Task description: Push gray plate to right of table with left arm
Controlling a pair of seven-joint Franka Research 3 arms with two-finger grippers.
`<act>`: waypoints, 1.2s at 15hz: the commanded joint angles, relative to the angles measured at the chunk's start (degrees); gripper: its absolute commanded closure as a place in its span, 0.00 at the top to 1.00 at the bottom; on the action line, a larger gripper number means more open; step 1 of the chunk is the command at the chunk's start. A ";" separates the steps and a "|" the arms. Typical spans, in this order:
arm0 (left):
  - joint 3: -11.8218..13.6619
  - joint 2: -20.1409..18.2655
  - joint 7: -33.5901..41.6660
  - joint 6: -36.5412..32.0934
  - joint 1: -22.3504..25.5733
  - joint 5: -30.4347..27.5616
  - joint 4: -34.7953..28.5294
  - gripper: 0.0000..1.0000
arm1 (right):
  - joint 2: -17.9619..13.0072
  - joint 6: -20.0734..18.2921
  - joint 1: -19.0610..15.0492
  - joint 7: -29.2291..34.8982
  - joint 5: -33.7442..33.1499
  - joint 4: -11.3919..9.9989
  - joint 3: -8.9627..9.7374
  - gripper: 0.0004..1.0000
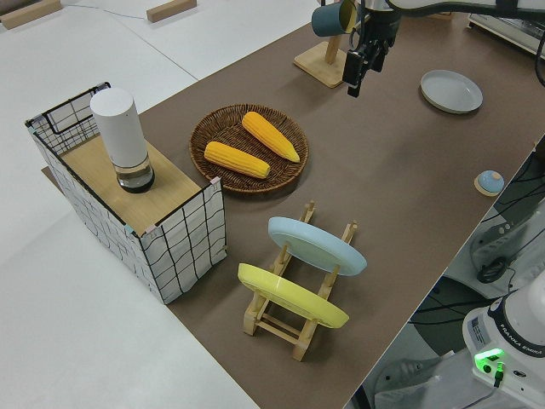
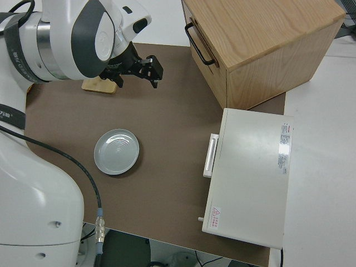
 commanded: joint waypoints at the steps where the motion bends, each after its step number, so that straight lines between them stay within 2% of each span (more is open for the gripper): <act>1: 1.88 -0.66 4.56 -5.04 0.47 0.75 4.77 0.99 | -0.20 -0.78 -0.16 -0.06 1.26 0.30 -0.06 0.98; 4: 3.12 -0.57 6.85 -7.76 0.56 1.36 7.41 1.00 | -0.20 -0.78 -0.16 -0.06 1.26 0.30 -0.06 0.98; 8: 2.42 -0.57 7.38 -7.86 0.12 7.24 8.47 1.00 | -0.20 -0.78 -0.16 -0.06 1.26 0.30 -0.06 0.98; 18: 3.73 -0.49 9.58 -7.77 0.64 5.76 9.00 1.00 | -0.20 -0.70 -0.16 -0.06 1.26 0.30 -0.06 0.98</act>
